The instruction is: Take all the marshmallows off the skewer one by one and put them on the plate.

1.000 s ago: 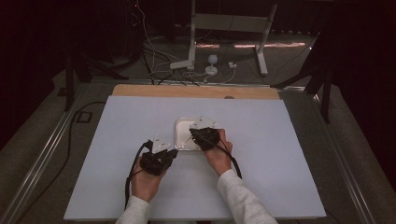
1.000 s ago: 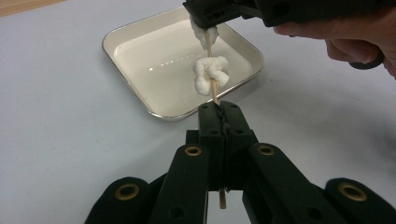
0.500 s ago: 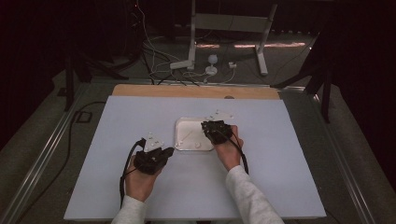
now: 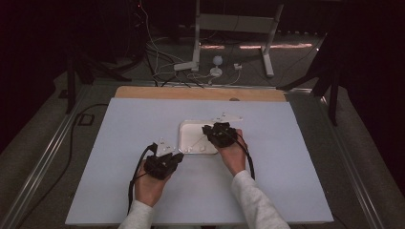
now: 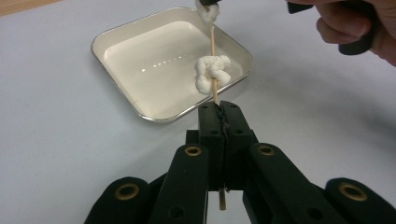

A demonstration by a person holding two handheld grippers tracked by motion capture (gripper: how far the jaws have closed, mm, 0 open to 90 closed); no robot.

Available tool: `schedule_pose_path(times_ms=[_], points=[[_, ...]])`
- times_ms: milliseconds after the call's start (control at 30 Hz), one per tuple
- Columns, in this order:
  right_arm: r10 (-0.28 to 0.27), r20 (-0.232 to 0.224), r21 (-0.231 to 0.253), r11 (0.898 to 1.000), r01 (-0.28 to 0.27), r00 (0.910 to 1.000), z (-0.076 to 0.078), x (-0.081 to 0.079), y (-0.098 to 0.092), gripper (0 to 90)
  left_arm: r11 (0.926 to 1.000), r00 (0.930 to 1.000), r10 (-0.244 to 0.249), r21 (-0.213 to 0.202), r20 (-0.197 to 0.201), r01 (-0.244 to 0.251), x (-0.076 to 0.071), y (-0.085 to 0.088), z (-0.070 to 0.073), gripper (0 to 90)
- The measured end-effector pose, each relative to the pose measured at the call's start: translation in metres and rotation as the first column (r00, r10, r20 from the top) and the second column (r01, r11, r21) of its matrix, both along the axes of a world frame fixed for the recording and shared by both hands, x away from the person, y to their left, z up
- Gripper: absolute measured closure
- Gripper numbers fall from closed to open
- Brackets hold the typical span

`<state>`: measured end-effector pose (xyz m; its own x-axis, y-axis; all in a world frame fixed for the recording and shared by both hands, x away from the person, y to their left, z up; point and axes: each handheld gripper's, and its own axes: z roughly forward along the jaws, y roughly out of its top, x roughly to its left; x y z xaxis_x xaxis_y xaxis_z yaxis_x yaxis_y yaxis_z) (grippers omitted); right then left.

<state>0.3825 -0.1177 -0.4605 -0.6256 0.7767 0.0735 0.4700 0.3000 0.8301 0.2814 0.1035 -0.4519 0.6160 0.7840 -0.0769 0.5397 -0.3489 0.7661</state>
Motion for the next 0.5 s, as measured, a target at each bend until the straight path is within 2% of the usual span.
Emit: schedule_pose_path(times_ms=[133,267,300,500], points=[[0.012,-0.005,0.006,1.0,-0.012,0.9999,0.0001,-0.0005,0.001,82.4,0.9998,0.9999,0.017,-0.006,-0.002,-0.017,0.0007,0.0024,-0.0007,90.0],[0.038,-0.019,0.009,0.999,-0.038,0.9991,-0.0003,-0.0008,0.0022,74.7,0.9994,0.9994,0.033,-0.009,-0.006,-0.033,0.002,0.0044,-0.0019,90.0],[0.04,-0.019,0.007,0.999,-0.04,0.999,-0.0001,-0.0012,0.0027,70.0,0.9993,0.9993,0.037,-0.01,-0.005,-0.037,0.0022,0.0048,-0.0022,90.0],[0.008,-0.012,-0.002,1.0,-0.008,0.9999,0.0003,-0.0003,0.0008,60.9,0.9989,0.999,0.045,-0.01,-0.004,-0.045,0.0028,0.0063,-0.0022,90.0]])
